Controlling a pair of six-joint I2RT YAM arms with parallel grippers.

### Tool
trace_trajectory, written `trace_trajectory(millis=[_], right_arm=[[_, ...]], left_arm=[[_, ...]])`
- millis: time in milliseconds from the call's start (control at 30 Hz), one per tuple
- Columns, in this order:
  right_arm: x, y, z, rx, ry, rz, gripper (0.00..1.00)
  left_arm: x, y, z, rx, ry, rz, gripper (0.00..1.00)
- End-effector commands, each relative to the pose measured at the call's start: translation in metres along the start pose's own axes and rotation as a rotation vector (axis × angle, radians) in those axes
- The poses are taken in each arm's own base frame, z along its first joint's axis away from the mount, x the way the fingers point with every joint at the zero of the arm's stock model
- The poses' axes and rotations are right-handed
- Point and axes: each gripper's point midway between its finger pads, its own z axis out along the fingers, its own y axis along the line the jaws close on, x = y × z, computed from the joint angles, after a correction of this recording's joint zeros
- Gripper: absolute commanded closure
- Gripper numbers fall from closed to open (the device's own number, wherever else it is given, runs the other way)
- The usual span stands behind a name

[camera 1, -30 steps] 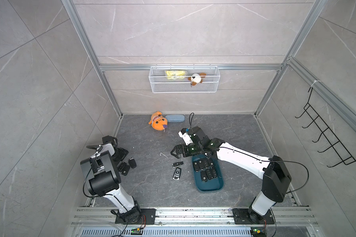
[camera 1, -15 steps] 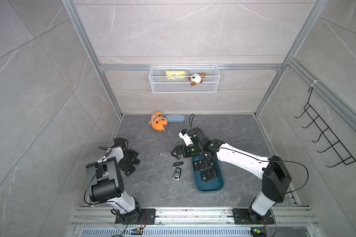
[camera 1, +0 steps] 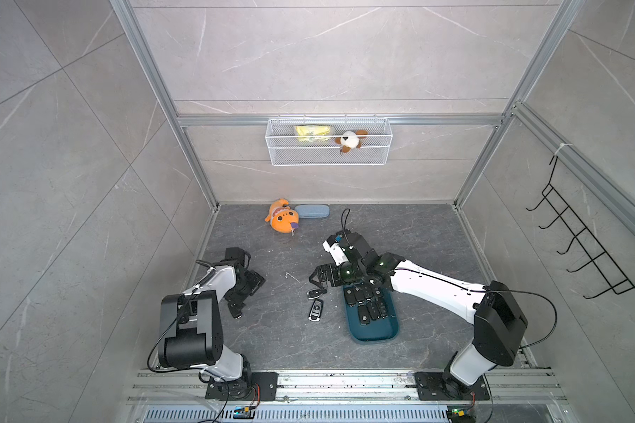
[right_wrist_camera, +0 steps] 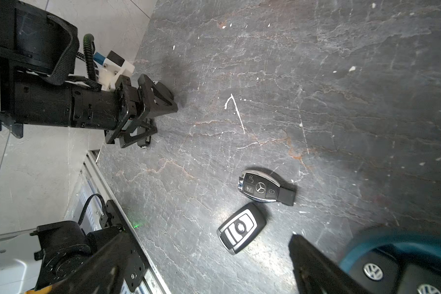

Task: Place the car key into the storage box
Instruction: Adjust the car key at the center of the board.

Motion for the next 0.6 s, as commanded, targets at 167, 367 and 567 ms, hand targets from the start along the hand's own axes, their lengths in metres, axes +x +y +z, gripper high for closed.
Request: trace_trajectory(millis=[167, 367, 567], right_arm=[[-0.001, 0.005, -0.011, -0.013, -0.041, -0.018, 0.01], [0.002, 0.004, -0.013, -0.014, -0.043, -0.022, 0.01], [0.003, 0.002, -0.016, -0.005, -0.046, -0.023, 0.01]], left_arm=[[0.002, 0.021, -0.045, -0.063, -0.093, -0.029, 0.13], [-0.017, 0.045, -0.056, -0.172, -0.119, 0.004, 0.13], [-0.035, 0.059, -0.047, -0.161, -0.118, -0.026, 0.13]])
